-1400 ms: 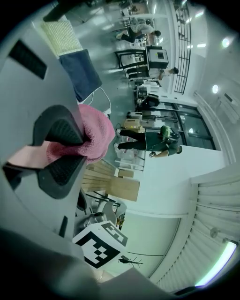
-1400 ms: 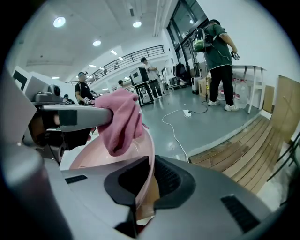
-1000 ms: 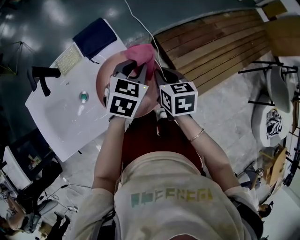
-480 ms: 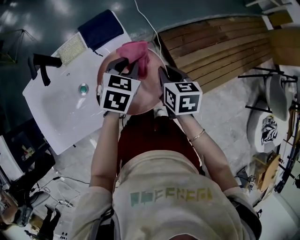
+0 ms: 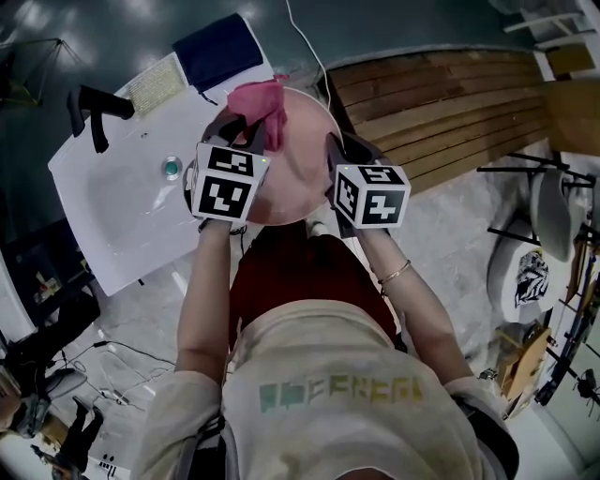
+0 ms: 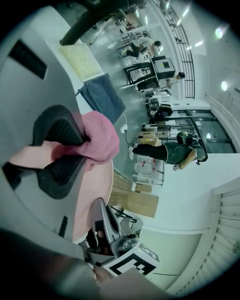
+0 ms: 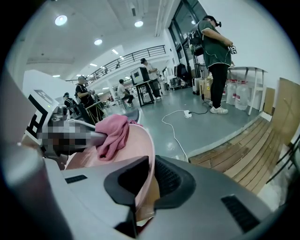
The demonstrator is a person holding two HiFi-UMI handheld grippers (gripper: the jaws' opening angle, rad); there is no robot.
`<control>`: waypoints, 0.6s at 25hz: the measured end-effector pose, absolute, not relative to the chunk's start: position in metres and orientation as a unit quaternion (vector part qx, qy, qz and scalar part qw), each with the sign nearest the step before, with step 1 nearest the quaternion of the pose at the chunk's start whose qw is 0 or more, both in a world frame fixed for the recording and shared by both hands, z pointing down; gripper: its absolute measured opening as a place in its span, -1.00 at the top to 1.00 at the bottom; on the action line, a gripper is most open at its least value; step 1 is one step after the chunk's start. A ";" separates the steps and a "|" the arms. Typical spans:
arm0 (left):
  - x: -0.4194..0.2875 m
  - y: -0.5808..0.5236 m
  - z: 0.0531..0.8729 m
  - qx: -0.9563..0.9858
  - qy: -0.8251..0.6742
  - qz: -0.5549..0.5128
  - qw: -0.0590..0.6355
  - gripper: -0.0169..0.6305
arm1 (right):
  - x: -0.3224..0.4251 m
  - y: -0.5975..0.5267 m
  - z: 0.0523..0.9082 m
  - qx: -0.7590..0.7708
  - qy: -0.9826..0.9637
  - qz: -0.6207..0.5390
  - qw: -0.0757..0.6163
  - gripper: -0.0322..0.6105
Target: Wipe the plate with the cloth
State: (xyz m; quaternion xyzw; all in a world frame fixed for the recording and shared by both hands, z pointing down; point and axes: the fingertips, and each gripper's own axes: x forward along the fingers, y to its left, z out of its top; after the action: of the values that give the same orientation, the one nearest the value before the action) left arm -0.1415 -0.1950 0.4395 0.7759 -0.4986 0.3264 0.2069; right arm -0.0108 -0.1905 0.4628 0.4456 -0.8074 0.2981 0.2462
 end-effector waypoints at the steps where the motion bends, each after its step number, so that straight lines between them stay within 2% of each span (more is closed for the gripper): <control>1: -0.146 -0.194 0.440 0.773 -0.503 0.327 0.208 0.74 | -0.011 -0.191 0.463 0.445 -0.808 0.297 0.247 0.70; 15: -0.198 -0.175 0.436 0.732 -0.555 0.331 0.214 0.74 | -0.018 -0.190 0.467 0.441 -0.813 0.287 0.251 0.70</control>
State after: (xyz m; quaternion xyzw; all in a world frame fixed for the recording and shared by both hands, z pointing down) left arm -0.1978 -0.1747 0.4357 0.7325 -0.5552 0.3310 0.2137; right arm -0.0180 -0.1901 0.4668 0.4406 -0.8126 0.2872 0.2510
